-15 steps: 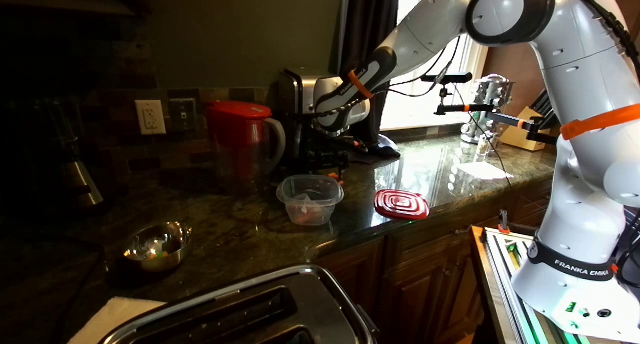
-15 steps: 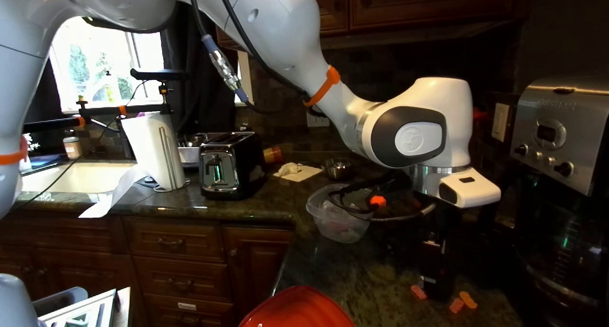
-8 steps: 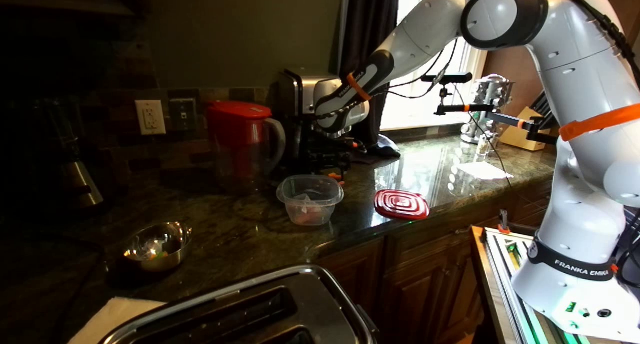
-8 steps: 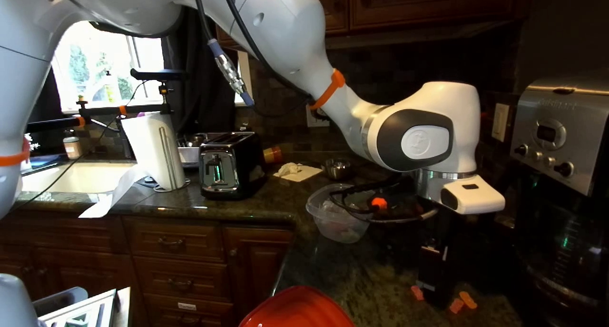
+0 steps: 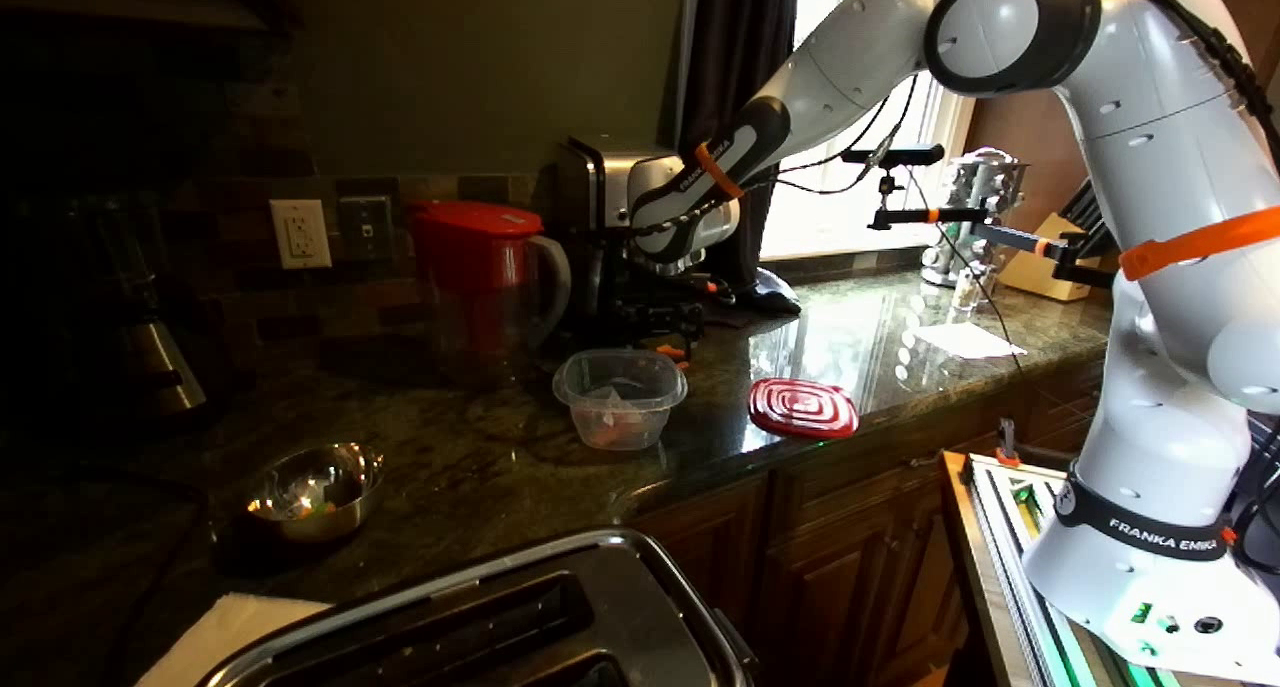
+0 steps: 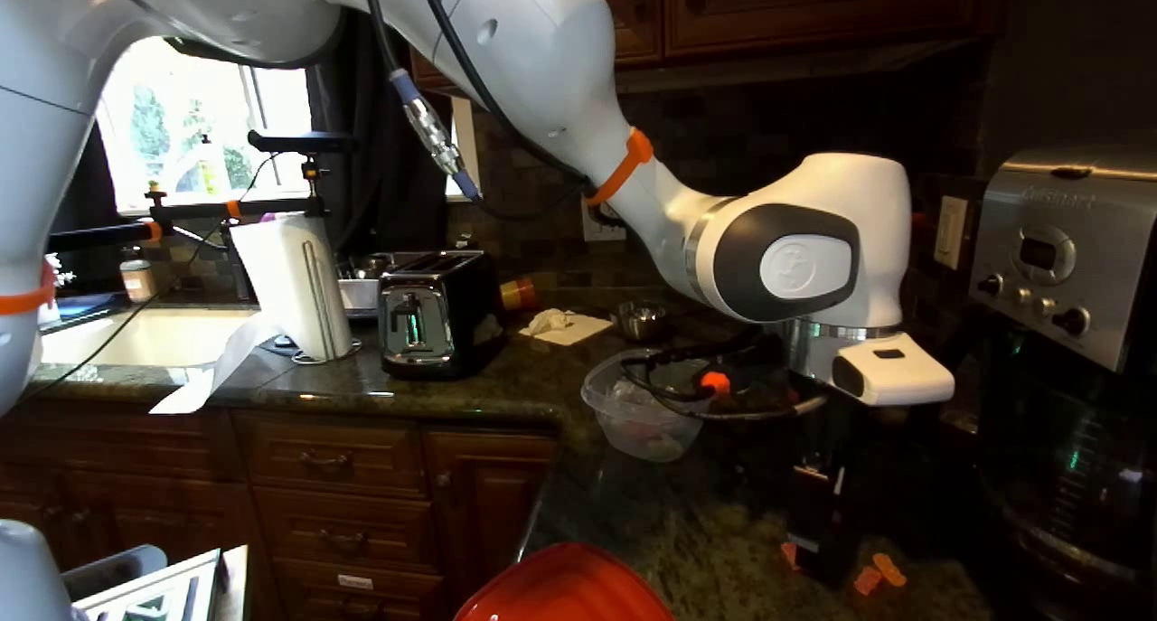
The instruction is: Put two gummy bears into the lunchbox
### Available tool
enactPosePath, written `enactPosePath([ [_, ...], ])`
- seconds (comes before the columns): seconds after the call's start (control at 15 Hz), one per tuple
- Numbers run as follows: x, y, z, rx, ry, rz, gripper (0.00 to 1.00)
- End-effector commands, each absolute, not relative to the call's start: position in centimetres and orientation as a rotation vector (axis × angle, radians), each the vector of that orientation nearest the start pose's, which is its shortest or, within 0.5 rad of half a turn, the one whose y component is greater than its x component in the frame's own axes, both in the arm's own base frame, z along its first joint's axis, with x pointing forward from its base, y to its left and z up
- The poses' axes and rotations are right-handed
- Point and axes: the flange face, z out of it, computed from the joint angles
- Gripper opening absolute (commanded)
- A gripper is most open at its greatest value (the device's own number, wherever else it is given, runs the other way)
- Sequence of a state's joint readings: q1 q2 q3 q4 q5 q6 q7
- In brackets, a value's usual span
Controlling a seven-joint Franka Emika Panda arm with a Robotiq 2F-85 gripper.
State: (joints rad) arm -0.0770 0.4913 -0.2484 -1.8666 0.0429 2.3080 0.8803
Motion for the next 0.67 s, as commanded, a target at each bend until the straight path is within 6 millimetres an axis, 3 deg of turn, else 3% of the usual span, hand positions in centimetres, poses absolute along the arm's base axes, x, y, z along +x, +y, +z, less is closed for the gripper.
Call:
enactPosePath([
  [0.0,59.55,-18.68,25.34,-2.650,1.873,0.043,1.00],
  [0.27,58.79,-18.54,25.89,-2.624,1.979,0.013,1.00],
  [0.6,59.12,-17.86,25.06,-2.590,1.955,0.023,1.00],
])
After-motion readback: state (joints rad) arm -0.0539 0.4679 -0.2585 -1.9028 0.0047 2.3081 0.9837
